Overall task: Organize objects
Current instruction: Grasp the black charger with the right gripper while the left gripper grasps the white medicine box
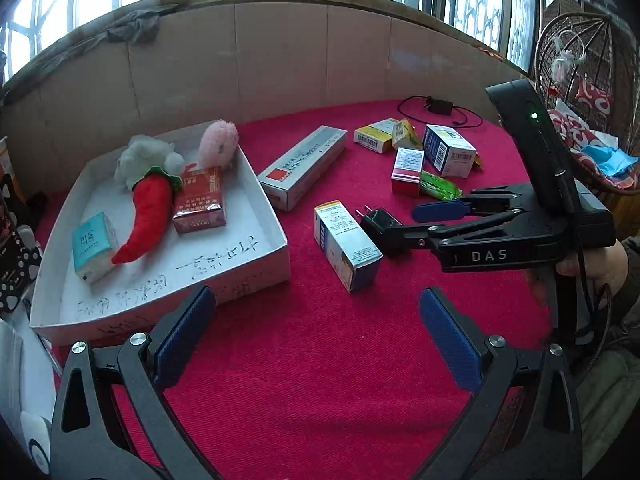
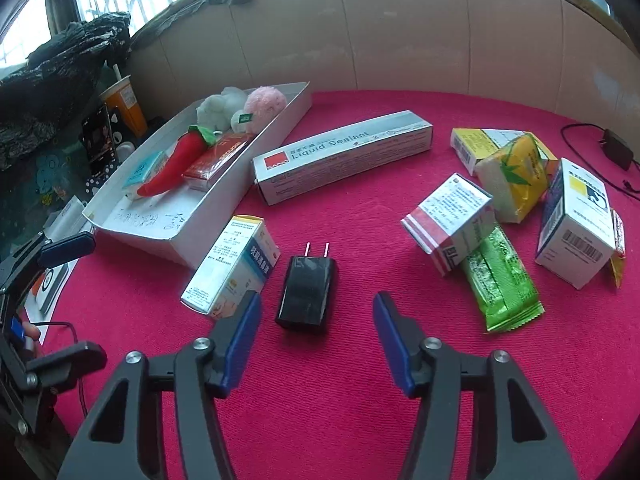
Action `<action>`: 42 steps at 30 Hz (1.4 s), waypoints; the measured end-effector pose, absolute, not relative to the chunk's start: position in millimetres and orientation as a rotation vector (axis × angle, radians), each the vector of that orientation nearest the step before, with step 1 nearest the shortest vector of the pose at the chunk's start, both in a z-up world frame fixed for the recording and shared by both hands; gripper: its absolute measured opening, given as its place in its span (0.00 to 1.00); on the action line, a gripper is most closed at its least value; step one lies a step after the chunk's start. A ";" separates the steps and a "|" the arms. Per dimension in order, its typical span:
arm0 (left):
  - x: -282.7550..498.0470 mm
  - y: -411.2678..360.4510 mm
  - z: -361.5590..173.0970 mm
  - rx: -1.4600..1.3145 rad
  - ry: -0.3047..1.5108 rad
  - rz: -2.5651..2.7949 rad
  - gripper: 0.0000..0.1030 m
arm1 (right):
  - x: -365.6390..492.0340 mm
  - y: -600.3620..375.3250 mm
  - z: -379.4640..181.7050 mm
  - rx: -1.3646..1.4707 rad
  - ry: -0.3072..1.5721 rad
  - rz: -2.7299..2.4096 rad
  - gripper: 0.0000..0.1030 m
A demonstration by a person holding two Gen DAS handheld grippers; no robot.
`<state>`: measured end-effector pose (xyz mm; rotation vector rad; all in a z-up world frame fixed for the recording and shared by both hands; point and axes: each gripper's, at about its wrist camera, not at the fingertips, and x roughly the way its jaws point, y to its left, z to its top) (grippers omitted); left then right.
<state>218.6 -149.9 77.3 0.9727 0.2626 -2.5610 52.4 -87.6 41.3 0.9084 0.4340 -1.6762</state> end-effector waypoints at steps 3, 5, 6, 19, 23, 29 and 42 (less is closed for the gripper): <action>212.3 -150.8 73.8 1.009 0.326 -2.587 1.00 | 53.0 -97.8 34.3 0.938 0.450 -1.643 0.47; 209.9 -151.3 71.9 1.025 0.341 -2.587 1.00 | 51.4 -104.3 30.2 0.954 0.446 -1.634 0.47; 208.6 -151.9 71.5 1.030 0.351 -2.584 1.00 | 52.0 -106.6 30.5 0.941 0.447 -1.639 0.47; 164.1 -131.8 54.4 1.215 0.348 -2.593 0.98 | 14.4 -54.8 28.8 0.948 0.379 -1.799 0.30; 152.1 -137.1 47.5 1.253 0.349 -2.542 0.94 | -0.4 -42.5 28.2 0.989 0.286 -1.789 0.30; 132.4 -140.7 44.3 1.295 0.322 -2.536 0.72 | -4.4 -38.2 26.5 1.002 0.245 -1.772 0.30; 122.5 -157.0 37.3 1.201 0.376 -2.446 0.27 | -6.1 -38.3 25.7 1.003 0.234 -1.770 0.30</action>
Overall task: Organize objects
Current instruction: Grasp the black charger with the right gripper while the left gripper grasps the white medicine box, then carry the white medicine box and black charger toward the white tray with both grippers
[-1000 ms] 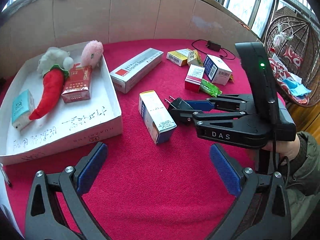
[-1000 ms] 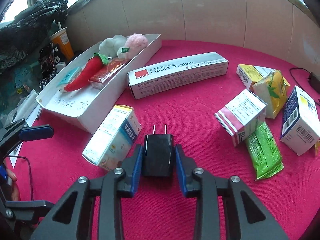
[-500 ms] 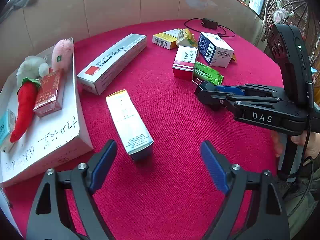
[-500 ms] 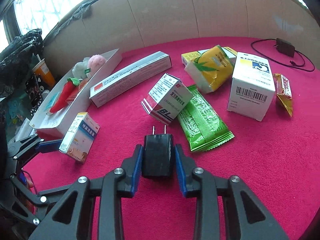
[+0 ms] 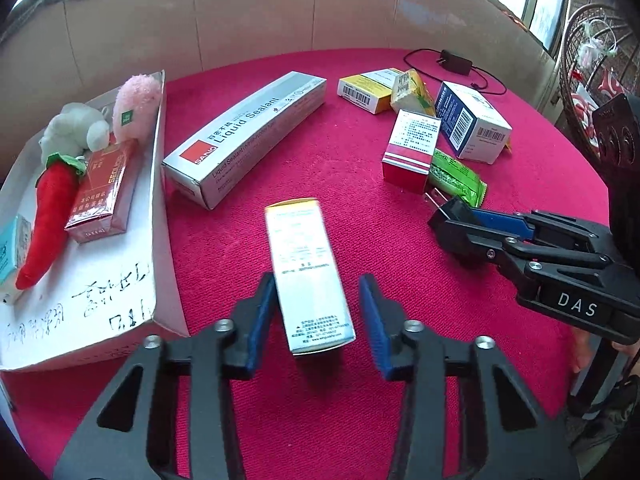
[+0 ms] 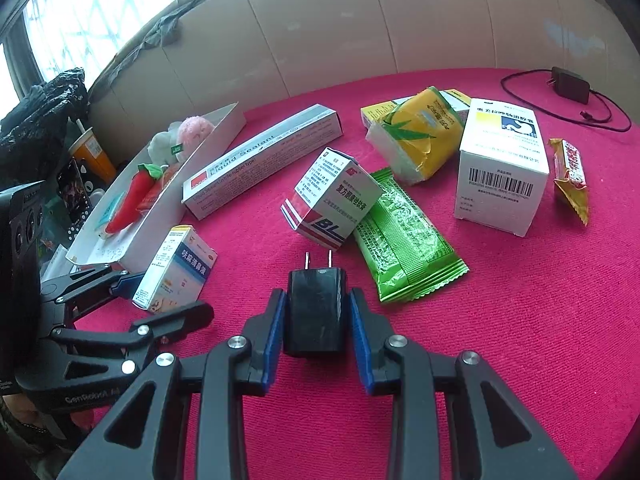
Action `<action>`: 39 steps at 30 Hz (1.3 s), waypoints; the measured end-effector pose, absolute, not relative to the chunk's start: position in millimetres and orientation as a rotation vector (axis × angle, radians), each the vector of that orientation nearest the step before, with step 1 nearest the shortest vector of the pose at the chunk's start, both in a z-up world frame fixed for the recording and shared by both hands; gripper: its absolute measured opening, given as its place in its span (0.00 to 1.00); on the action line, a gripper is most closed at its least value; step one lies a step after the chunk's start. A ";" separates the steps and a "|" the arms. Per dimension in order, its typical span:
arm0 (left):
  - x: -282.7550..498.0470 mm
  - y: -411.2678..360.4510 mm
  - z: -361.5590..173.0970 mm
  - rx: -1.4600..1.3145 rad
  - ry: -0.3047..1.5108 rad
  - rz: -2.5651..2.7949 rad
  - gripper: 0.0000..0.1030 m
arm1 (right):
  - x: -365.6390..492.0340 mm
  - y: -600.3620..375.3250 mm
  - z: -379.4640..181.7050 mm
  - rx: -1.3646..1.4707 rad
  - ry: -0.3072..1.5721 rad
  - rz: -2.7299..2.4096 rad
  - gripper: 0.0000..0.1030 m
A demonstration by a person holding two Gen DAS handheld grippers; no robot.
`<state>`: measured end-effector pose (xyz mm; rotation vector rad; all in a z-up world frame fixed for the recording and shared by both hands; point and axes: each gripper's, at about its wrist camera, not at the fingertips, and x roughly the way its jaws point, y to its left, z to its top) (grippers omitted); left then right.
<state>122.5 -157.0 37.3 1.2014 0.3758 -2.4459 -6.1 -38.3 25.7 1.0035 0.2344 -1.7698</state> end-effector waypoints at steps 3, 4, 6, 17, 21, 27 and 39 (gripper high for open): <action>125.4 -154.6 36.8 1.186 0.363 -2.453 0.24 | -4.5 -39.2 26.2 0.999 0.245 -1.776 0.30; 126.1 -152.5 37.1 1.178 0.357 -2.456 0.24 | -3.6 -39.6 26.3 0.997 0.249 -1.779 0.30; 128.0 -146.9 38.7 1.166 0.329 -2.466 0.24 | -2.5 -40.3 26.6 0.994 0.256 -1.784 0.30; 140.7 -126.1 61.1 1.047 0.182 -2.511 0.24 | 5.9 -29.6 40.6 0.947 0.239 -1.847 0.30; 147.0 -123.3 65.7 1.015 0.171 -2.519 0.24 | 10.6 -28.1 47.8 0.930 0.238 -1.855 0.30; 155.3 -122.2 71.0 0.975 0.178 -2.528 0.24 | 18.6 -27.4 58.0 0.901 0.246 -1.868 0.30; 177.4 -127.0 81.8 0.879 0.207 -2.532 0.24 | 36.0 -30.2 69.1 0.854 0.280 -1.866 0.30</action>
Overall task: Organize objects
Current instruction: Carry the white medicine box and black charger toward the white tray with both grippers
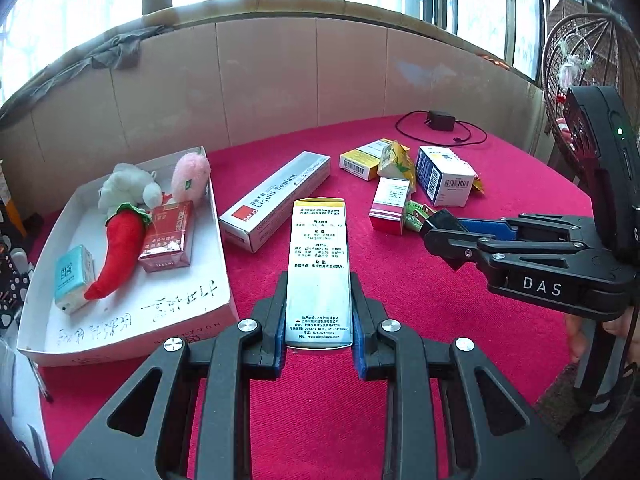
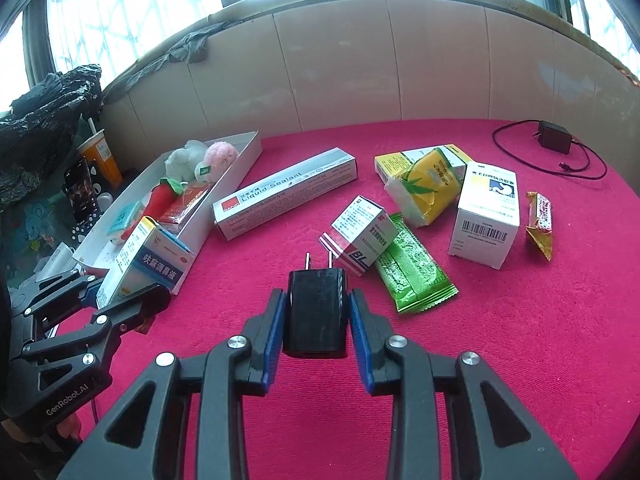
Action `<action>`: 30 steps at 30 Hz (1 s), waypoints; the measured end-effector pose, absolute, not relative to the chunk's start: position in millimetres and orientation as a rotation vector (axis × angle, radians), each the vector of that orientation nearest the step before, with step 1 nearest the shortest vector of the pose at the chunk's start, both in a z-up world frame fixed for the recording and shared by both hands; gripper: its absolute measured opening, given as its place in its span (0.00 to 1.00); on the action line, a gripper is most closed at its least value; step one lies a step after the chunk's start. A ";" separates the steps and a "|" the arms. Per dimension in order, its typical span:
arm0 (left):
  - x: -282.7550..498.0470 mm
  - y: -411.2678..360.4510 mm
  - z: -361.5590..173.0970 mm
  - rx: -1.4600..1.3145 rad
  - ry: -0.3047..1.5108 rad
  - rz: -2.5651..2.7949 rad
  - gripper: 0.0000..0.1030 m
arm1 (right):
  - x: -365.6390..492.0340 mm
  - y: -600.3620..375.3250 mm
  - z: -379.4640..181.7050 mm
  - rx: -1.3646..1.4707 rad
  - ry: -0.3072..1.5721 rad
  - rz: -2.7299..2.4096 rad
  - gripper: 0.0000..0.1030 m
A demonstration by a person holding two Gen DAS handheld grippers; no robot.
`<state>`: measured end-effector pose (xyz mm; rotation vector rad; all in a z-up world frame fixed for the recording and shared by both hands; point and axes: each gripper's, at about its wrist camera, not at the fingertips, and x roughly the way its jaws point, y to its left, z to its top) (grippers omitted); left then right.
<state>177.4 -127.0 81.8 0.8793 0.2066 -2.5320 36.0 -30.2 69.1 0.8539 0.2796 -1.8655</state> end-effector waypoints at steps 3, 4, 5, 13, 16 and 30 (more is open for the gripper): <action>182.1 -127.9 84.4 0.859 0.217 -2.534 0.24 | 39.4 -30.4 70.6 0.847 0.284 -1.865 0.30; 183.3 -127.6 85.0 0.854 0.218 -2.534 0.24 | 40.4 -30.5 70.8 0.846 0.286 -1.864 0.30; 184.3 -127.5 85.5 0.849 0.220 -2.534 0.24 | 40.9 -30.3 70.9 0.845 0.287 -1.861 0.30; 190.0 -126.1 90.1 0.815 0.224 -2.542 0.24 | 45.2 -27.2 73.1 0.832 0.286 -1.860 0.30; 193.5 -127.5 92.4 0.795 0.227 -2.544 0.24 | 46.6 -26.7 74.7 0.830 0.288 -1.862 0.30; 218.5 -140.3 98.6 0.705 0.274 -2.520 0.24 | 61.3 -36.3 80.3 0.801 0.331 -1.857 0.30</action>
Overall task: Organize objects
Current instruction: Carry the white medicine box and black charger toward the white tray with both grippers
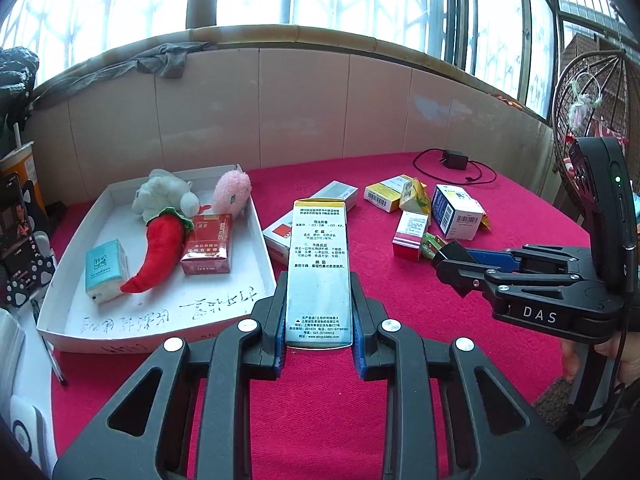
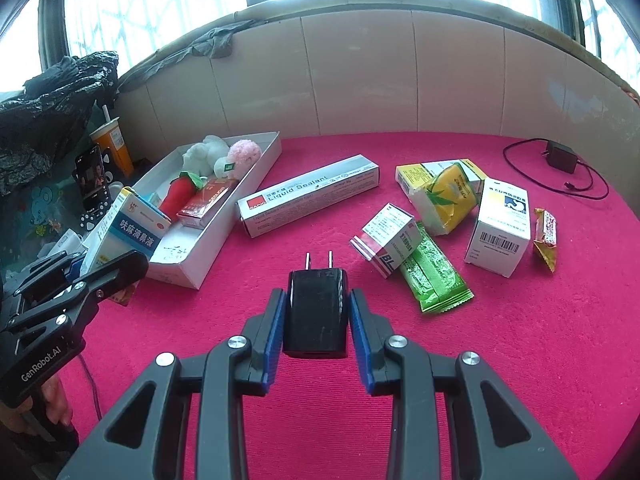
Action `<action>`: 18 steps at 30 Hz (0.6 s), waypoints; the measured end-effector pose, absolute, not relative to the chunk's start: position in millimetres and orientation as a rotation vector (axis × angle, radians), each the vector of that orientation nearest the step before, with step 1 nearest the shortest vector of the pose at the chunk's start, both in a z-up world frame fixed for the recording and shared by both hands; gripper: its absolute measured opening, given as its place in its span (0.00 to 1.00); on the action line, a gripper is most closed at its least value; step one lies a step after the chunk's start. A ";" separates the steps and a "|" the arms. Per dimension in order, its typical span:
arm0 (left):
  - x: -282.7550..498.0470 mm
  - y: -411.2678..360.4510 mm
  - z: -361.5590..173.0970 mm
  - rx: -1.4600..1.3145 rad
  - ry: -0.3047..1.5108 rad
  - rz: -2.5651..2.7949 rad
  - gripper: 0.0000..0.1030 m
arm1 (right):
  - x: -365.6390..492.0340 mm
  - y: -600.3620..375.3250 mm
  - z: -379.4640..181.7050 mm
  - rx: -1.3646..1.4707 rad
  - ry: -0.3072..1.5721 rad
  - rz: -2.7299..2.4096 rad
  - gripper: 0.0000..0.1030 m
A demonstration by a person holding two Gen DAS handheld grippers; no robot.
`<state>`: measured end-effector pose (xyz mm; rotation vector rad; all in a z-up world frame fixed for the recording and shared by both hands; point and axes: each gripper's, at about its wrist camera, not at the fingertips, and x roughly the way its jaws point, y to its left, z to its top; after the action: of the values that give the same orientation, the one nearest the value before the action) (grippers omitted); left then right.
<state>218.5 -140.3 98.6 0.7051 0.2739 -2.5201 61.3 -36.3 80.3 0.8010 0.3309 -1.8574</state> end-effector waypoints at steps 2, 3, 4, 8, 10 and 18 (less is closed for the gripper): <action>222.5 -143.9 100.6 0.688 0.286 -2.513 0.24 | 63.7 -37.8 83.0 0.787 0.339 -1.857 0.30; 224.5 -145.2 101.6 0.679 0.290 -2.510 0.24 | 64.9 -38.7 84.5 0.781 0.340 -1.858 0.30; 226.3 -146.3 102.6 0.672 0.293 -2.508 0.24 | 65.9 -39.7 86.2 0.776 0.341 -1.859 0.30; 232.4 -150.8 104.8 0.648 0.308 -2.498 0.24 | 68.1 -44.0 91.9 0.760 0.344 -1.860 0.30; 235.9 -153.2 106.0 0.637 0.316 -2.494 0.24 | 70.0 -46.3 94.8 0.751 0.349 -1.858 0.30; 249.0 -161.3 107.9 0.597 0.346 -2.469 0.24 | 81.3 -59.3 106.5 0.704 0.377 -1.844 0.30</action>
<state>249.0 -161.3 107.9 0.5966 0.3459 -2.4687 81.3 -59.3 106.5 0.7043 0.3773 -1.8436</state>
